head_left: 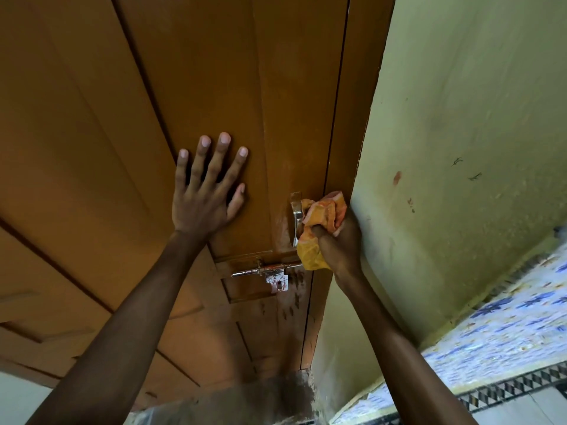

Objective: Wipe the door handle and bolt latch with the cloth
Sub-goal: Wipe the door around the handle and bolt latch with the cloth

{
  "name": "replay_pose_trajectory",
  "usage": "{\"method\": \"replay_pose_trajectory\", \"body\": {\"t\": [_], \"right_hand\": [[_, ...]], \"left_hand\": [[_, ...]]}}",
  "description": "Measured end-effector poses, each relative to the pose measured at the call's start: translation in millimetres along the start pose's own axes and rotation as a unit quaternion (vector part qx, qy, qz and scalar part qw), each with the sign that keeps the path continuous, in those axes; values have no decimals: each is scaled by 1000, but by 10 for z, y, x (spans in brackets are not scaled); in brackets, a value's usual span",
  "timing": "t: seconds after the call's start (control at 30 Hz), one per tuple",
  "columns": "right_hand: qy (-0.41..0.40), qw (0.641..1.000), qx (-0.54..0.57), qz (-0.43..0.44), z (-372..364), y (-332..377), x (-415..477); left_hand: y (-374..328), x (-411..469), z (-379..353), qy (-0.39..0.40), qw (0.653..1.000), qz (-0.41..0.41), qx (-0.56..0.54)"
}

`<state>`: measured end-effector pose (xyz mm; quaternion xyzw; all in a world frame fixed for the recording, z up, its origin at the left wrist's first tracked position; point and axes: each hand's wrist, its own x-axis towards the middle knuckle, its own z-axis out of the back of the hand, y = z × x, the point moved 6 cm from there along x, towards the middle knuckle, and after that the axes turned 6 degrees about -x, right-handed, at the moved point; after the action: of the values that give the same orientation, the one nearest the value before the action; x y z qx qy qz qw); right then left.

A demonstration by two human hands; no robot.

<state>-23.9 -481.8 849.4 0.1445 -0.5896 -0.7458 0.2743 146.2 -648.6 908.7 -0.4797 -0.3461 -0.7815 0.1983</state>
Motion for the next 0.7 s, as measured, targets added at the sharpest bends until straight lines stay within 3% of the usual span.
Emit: {"method": "replay_pose_trajectory", "body": {"t": [0.17, 0.3, 0.43, 0.6, 0.7], "right_hand": [[157, 986, -3, -63, -90, -86, 42], [196, 971, 81, -108, -145, -76, 87], [220, 966, 69, -113, -170, -154, 106], [244, 965, -87, -43, -269, -232, 25], [186, 960, -210, 17, -325, -332, 36]], "left_hand": [[-5, 11, 8, -3, 1000, 1, -6], [-4, 7, 5, -2, 1000, -1, -7], [-7, -7, -5, 3, 1000, 4, -9], [10, 13, 1, 5, 1000, 4, -13], [8, 0, 1, 7, 1000, 2, -10]]}}
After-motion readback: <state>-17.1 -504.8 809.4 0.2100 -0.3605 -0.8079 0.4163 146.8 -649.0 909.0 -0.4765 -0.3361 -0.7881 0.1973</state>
